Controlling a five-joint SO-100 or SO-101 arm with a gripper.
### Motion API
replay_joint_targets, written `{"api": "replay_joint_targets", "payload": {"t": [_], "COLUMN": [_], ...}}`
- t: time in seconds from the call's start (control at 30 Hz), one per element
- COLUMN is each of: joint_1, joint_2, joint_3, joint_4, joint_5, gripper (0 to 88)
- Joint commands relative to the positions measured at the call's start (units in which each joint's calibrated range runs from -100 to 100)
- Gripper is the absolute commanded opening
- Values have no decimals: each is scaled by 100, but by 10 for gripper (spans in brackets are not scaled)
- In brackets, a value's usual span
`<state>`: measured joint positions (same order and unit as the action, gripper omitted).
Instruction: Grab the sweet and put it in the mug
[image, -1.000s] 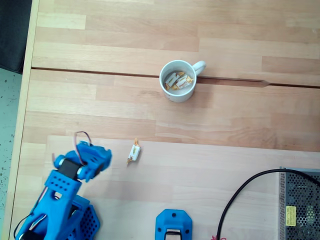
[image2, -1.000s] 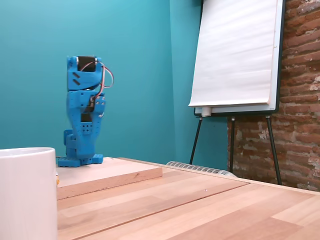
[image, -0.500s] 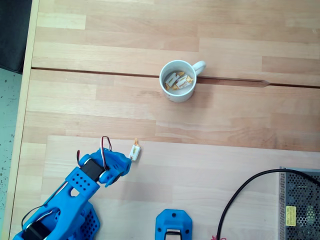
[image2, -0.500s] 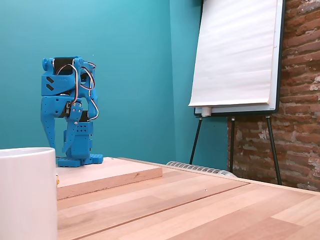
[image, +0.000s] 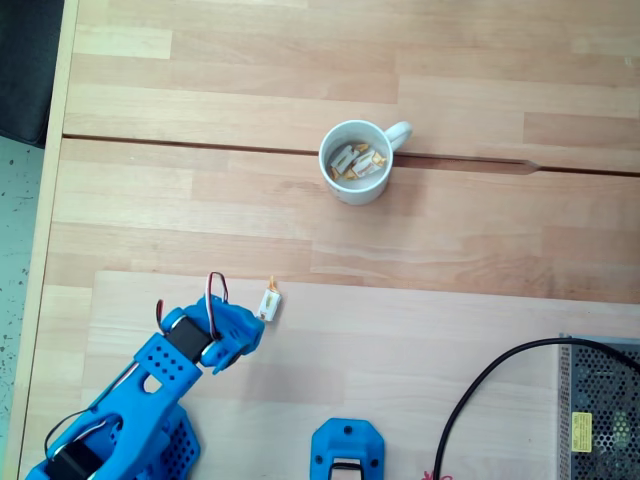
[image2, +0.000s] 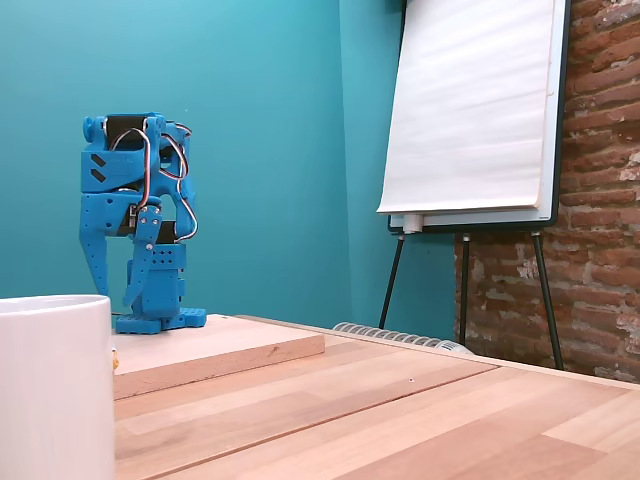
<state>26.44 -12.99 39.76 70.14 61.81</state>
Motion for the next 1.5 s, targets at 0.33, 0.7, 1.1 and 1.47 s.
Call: {"api": "replay_joint_targets", "payload": {"t": [0.33, 0.7, 1.1, 1.47], "joint_1": [65, 65, 65, 58], "joint_2": [232, 602, 671, 1127], "joint_3": [-265, -309, -256, -265], "joint_4": [10, 10, 2, -264], "joint_5": [-68, -63, -49, -63], "gripper": [73, 73, 73, 73]}}
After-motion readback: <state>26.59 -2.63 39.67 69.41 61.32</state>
